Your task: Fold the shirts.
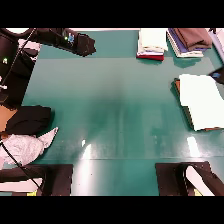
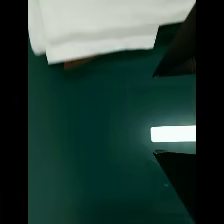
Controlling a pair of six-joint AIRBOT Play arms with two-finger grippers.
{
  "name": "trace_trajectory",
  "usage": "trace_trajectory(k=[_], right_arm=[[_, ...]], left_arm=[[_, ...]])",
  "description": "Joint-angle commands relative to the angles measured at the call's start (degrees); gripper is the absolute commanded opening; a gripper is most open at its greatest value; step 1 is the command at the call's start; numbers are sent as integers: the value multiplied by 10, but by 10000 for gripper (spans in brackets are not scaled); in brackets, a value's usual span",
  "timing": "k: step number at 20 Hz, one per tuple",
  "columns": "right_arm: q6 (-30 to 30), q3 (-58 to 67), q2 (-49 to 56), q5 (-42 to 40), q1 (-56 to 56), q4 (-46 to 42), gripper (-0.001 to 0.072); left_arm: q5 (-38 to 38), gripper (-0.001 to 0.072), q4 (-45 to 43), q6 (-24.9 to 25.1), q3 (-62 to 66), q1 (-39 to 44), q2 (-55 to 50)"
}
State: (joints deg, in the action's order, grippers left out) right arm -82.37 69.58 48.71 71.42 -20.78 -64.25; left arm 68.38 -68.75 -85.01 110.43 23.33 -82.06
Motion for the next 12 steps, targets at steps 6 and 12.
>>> trace_trajectory(k=[6, 12], right_arm=[[-1, 8, 68, -40, 321, -5, 22], [-1, 8, 93, -61, 367, -2, 22]], left_arm=[[-43, 29, 0, 0, 0, 0, 1], [-85, 29, 0, 0, 0, 0, 1]])
